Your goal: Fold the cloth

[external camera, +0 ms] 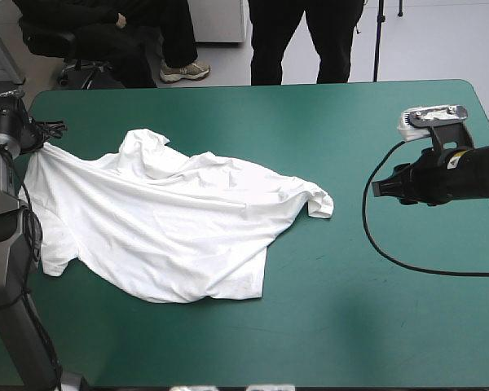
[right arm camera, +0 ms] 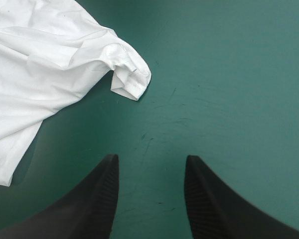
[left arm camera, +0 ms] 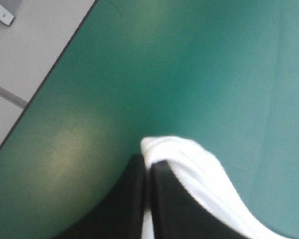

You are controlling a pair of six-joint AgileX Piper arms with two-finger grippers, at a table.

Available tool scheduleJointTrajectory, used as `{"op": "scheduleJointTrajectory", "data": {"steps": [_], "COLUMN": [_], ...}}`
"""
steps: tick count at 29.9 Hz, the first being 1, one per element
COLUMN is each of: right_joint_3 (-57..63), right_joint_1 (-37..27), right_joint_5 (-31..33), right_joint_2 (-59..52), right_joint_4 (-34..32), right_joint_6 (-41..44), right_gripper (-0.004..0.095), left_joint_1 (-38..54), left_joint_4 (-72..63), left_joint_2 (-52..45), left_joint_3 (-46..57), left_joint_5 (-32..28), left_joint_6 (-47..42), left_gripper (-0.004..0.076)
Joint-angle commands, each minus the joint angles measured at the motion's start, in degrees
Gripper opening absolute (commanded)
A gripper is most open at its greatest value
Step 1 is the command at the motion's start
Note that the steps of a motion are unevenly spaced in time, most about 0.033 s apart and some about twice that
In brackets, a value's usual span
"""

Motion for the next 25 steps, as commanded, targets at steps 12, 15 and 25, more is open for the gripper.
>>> {"op": "scheduleJointTrajectory", "data": {"steps": [12,15,25], "right_joint_3": [-1.37,-1.37,-1.37], "right_joint_1": [-0.49,-0.49,-0.49], "right_joint_5": [-0.07,-0.07,-0.07], "right_joint_2": [-1.46,-1.58,-1.58], "right_joint_4": [2.12,2.02,1.82], "right_joint_6": [-1.52,-1.55,-1.89], "right_gripper": [0.0401,0.0401,0.04], "left_joint_1": [0.23,0.23,-2.23], "left_joint_4": [-15.45,-15.75,-22.31], "left_joint_2": [-8.66,-13.0,-37.6], "left_joint_3": [-2.39,-2.39,17.89], "left_joint_5": [6.91,9.9,14.45], "left_joint_6": [15.94,17.4,22.07], "left_gripper": [0.0525,0.0452,0.0396]}}
